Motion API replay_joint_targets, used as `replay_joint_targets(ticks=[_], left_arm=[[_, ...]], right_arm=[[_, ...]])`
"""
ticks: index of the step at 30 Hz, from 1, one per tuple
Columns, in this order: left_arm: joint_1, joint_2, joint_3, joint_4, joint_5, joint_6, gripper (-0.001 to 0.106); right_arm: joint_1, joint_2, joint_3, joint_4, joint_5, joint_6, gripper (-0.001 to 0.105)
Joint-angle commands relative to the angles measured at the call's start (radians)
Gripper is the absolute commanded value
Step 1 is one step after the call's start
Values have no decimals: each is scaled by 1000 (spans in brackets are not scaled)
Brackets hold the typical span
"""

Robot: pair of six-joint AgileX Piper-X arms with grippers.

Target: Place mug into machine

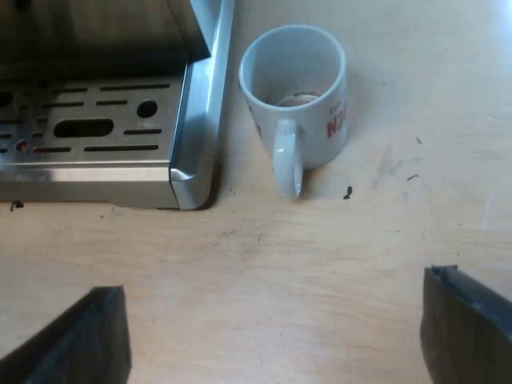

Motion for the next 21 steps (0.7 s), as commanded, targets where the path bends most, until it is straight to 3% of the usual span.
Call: replay_joint_targets(ticks=[1, 11, 21], left_arm=[[-4, 19, -7, -16, 5, -11, 72], [-4, 33, -7, -25, -28, -7, 72], [-4, 33, -7, -23, -28, -7, 72]], right_arm=[[34, 45, -17, -17, 39, 9, 85], [148, 261, -17, -104, 131, 173, 85], [148, 452, -17, -199, 162, 188, 85]])
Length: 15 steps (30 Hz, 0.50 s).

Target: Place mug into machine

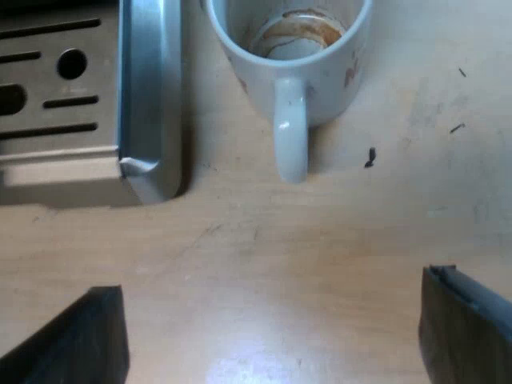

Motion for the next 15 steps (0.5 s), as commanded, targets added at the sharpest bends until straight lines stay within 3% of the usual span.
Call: replay_joint_targets(ticks=[1, 15], left_arm=[[-5, 0, -7, -11, -3, -7, 72], [-5, 0, -7, 2, 5, -7, 72]], right_arm=[[1, 34, -10, -45, 18, 0, 85], [1, 251, -10, -245, 47, 0, 85]])
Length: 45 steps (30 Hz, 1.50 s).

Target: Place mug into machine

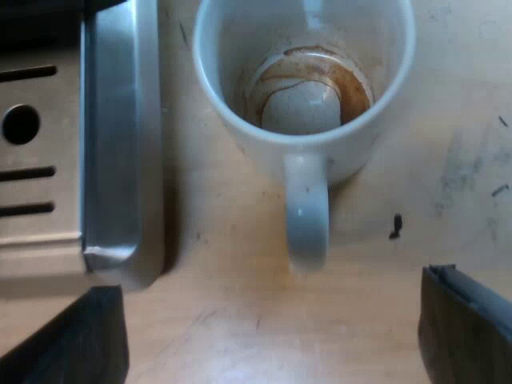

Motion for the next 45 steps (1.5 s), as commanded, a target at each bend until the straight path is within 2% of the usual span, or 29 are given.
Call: replay_joint_targets(ticks=[1, 7, 11, 23, 27, 29, 30, 32, 37, 45], left_arm=[[-5, 0, -7, 0, 5, -7, 72], [-5, 0, -7, 2, 7, -7, 72], [-5, 0, -7, 2, 31, 7, 72], [-5, 0, -7, 2, 50, 21, 72], [-5, 0, -7, 13, 50, 21, 72], [-5, 0, -7, 35, 50, 21, 72], [-5, 0, -7, 40, 50, 25, 72], [-5, 0, -7, 57, 50, 51, 72], [-5, 0, -7, 57, 50, 55, 72], [-5, 0, -7, 52, 47, 67, 72]], right_arm=[[-2, 37, -10, -57, 18, -2, 85], [-1, 132, -10, -119, 37, -2, 85], [-1, 191, -10, -153, 41, -8, 85], [-1, 290, -10, -244, 48, -19, 83], [-1, 297, -10, -252, 75, -21, 65], [-1, 297, -10, -261, 122, -26, 49], [-1, 297, -10, -262, 125, -26, 45], [-1, 297, -10, -262, 121, -26, 29], [-1, 297, -10, -255, 119, -26, 0], [-1, 232, -10, -206, 116, -53, 0]])
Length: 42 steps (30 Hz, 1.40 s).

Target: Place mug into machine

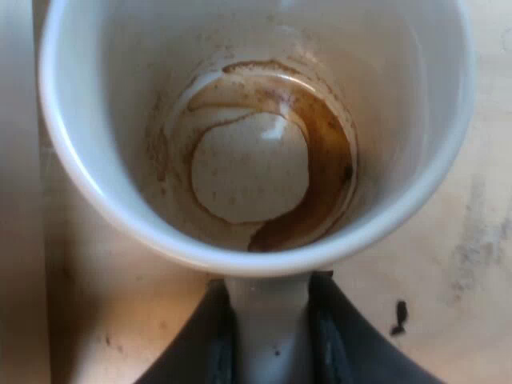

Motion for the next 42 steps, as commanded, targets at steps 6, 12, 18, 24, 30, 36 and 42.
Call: replay_joint_targets(ticks=[6, 12, 18, 24, 30, 36, 42], left_arm=[[-5, 0, -7, -50, 6, 13, 72], [-5, -11, -7, -59, 4, -2, 68], [-5, -117, -7, -29, -62, -25, 66], [-5, -232, -7, 59, -112, -26, 66], [-5, -294, -7, 75, -112, -26, 66], [-5, -341, -7, 93, -140, -24, 66], [-5, -359, -7, 118, -158, -24, 66]], right_arm=[[-1, -173, -10, 111, -2, -66, 0], [-1, -322, -10, 208, -30, -73, 0], [2, -463, -10, 342, -30, -101, 0], [2, -611, -10, 509, -57, -103, 0], [80, -739, -10, 659, -68, -64, 0], [242, -830, -12, 742, -21, 87, 0], [387, -856, -46, 802, 36, 177, 0]])
